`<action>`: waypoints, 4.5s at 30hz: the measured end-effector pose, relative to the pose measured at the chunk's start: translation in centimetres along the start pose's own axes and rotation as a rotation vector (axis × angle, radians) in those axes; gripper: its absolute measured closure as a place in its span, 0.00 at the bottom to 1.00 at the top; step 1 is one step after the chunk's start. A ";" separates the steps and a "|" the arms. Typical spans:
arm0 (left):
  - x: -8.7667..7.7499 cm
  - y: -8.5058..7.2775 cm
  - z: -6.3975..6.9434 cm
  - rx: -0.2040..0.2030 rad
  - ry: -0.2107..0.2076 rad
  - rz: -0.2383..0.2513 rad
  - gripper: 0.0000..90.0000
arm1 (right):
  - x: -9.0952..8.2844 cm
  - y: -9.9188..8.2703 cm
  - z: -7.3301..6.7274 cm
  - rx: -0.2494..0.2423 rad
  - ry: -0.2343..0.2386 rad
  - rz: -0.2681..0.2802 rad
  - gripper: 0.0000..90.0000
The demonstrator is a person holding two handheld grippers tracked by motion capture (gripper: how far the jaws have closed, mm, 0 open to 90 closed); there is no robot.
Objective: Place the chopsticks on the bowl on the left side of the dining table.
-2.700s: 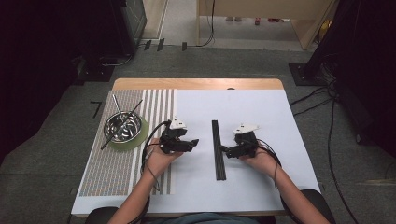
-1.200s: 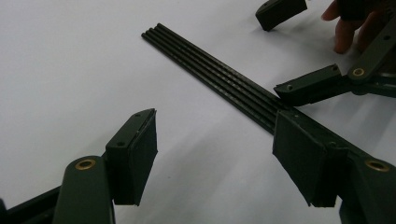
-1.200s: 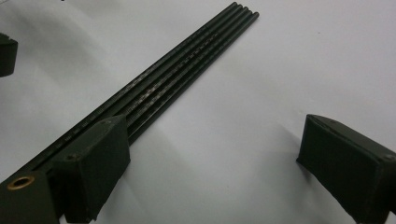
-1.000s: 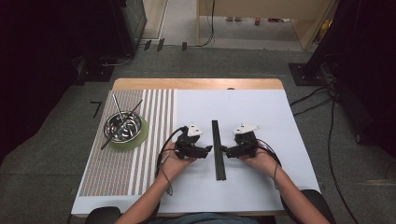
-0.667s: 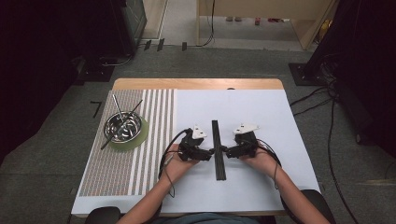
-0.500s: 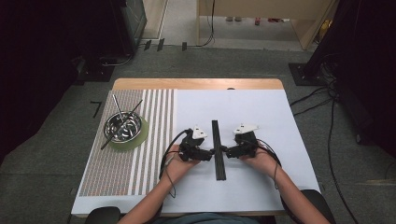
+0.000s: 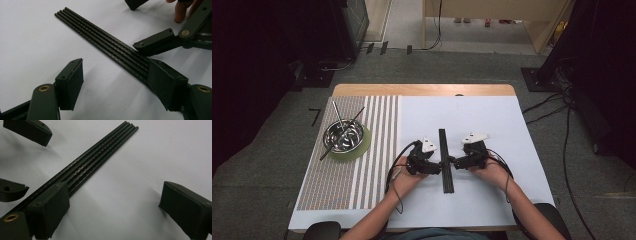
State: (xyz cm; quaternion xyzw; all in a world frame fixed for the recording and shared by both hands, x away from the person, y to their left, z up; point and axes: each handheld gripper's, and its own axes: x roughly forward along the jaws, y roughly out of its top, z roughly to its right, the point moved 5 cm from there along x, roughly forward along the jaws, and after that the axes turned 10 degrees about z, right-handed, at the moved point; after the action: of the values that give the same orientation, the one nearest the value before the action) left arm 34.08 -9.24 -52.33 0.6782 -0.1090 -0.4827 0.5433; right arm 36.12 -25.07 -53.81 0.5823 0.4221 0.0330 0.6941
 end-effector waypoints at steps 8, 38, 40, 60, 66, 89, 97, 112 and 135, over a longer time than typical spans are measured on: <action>0.2 -0.2 0.2 0.011 -0.003 -0.007 0.33 | 0.0 0.0 0.0 -0.001 0.000 0.000 0.09; 0.3 -0.4 0.4 -0.021 -0.019 -0.006 0.43 | 0.0 0.0 0.0 0.001 0.000 -0.001 0.09; 0.2 -0.4 0.4 -0.018 -0.016 -0.007 0.45 | 0.0 0.0 0.0 0.000 0.000 -0.001 0.09; -0.4 -0.4 -0.3 -0.040 0.005 -0.043 0.76 | 0.0 0.0 0.0 0.000 0.001 -0.001 0.09; -0.8 -0.4 -1.1 -0.048 0.020 -0.062 0.81 | 0.0 0.0 0.0 0.000 0.001 0.000 0.09; -1.6 -0.5 -3.8 -0.098 0.046 -0.093 0.92 | 0.0 0.0 0.0 0.000 0.000 0.000 0.09; -2.0 -0.6 -5.0 -0.110 0.064 -0.096 0.94 | 0.0 0.0 0.0 0.000 0.001 0.000 0.09; -2.9 -0.8 -6.9 -0.099 0.031 -0.134 0.95 | 0.0 0.0 0.0 0.000 0.001 0.001 0.09; -3.3 -1.5 -7.4 -0.111 0.065 -0.088 0.96 | 0.0 0.0 0.0 0.000 0.000 0.000 0.09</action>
State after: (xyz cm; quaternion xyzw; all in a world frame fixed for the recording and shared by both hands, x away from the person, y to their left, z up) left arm 37.56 -1.83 -52.23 0.6664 -0.0347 -0.4892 0.5616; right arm 36.11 -25.06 -53.81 0.5825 0.4221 0.0331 0.6939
